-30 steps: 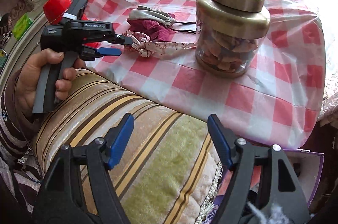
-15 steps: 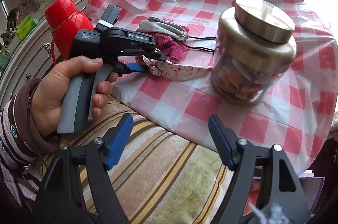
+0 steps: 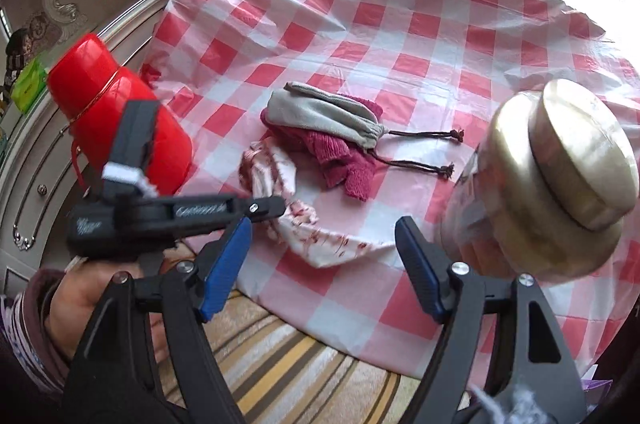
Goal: Organize soft objects
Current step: 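Grasp the floral cloth with the left gripper while the right grasps the grey drawstring pouch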
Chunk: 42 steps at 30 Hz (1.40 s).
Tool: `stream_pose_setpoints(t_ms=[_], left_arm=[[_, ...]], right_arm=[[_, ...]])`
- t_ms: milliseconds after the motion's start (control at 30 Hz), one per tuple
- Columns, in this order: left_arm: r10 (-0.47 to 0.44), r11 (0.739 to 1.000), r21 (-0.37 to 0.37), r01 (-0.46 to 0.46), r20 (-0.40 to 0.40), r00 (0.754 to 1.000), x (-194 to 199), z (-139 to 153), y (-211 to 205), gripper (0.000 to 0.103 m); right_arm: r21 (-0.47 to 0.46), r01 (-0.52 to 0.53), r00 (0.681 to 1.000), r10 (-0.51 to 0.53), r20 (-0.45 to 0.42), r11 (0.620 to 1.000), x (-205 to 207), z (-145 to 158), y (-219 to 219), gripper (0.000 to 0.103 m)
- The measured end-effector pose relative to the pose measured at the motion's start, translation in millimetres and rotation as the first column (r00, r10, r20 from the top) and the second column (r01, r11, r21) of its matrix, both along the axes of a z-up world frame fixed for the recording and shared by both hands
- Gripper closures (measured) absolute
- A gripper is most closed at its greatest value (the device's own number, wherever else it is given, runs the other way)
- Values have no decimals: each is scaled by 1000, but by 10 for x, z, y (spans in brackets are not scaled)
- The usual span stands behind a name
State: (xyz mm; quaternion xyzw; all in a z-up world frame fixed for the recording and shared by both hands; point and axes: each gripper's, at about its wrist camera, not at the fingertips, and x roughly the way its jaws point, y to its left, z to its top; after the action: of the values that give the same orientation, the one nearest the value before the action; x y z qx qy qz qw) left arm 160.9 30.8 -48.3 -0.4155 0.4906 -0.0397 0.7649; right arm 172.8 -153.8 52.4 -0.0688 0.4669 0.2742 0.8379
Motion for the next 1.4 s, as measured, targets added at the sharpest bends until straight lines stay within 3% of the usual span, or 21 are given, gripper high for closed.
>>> stream_pose_setpoints(t_ms=[167, 267, 500, 800, 833, 867, 933, 1067, 1400], left_arm=[[23, 1000, 4, -24, 48, 999, -264, 64, 169, 82], [24, 1000, 5, -24, 65, 998, -301, 58, 195, 82], [14, 1000, -1, -14, 73, 997, -268, 19, 196, 82], [15, 999, -29, -13, 68, 998, -281, -29, 237, 82], [15, 999, -31, -13, 67, 998, -279, -33, 240, 82], [16, 999, -32, -14, 65, 998, -277, -35, 242, 82], [17, 999, -35, -14, 64, 998, -271, -41, 248, 82], [17, 999, -34, -15, 63, 998, -264, -42, 253, 82], [25, 1000, -16, -23, 73, 997, -296, -11, 224, 82]], right_arm=[[101, 66, 993, -56, -102, 993, 435, -99, 212, 26], [154, 170, 975, -144, -170, 973, 713, -202, 267, 26], [124, 376, 912, -342, -227, 918, 1206, -429, 290, 26], [113, 452, 863, -401, -308, 885, 1490, -893, 266, 26], [119, 456, 858, -400, -324, 882, 1500, -945, 253, 28], [125, 456, 853, -393, -342, 881, 1508, -995, 247, 37], [119, 439, 856, -374, -356, 891, 1513, -1055, 272, 54], [126, 424, 871, -366, -329, 897, 1475, -976, 298, 70], [188, 372, 916, -327, -233, 909, 1213, -388, 319, 74]])
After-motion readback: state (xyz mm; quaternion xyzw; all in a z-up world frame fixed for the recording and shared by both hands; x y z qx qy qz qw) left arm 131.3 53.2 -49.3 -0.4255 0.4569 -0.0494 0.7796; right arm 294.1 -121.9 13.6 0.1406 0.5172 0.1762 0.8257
